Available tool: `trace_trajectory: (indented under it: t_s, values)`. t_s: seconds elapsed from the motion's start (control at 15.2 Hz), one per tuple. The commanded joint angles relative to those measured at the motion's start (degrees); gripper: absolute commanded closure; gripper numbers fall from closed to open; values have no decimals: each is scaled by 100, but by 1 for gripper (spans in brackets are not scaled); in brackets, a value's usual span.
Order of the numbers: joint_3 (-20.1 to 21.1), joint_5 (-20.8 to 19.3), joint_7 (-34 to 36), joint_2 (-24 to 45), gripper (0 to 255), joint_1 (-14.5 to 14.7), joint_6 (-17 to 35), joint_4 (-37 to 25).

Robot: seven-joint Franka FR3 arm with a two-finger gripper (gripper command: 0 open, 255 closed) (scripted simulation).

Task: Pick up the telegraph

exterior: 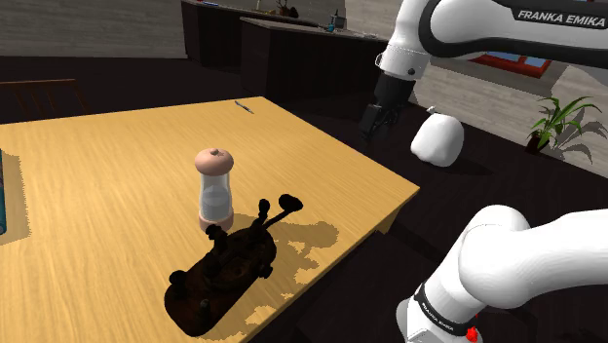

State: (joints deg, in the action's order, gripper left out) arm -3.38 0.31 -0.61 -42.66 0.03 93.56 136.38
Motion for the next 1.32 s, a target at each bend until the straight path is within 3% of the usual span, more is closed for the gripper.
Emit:
trace_trajectory:
  t_s: [0.0,0.73,1.25]
  values:
    - [0,0,0,0,0,0,0,0]
    - [1335,753,1321,432,0,576,1074,193]
    - [2348,958,2306,1270,0,816,1894,-177]
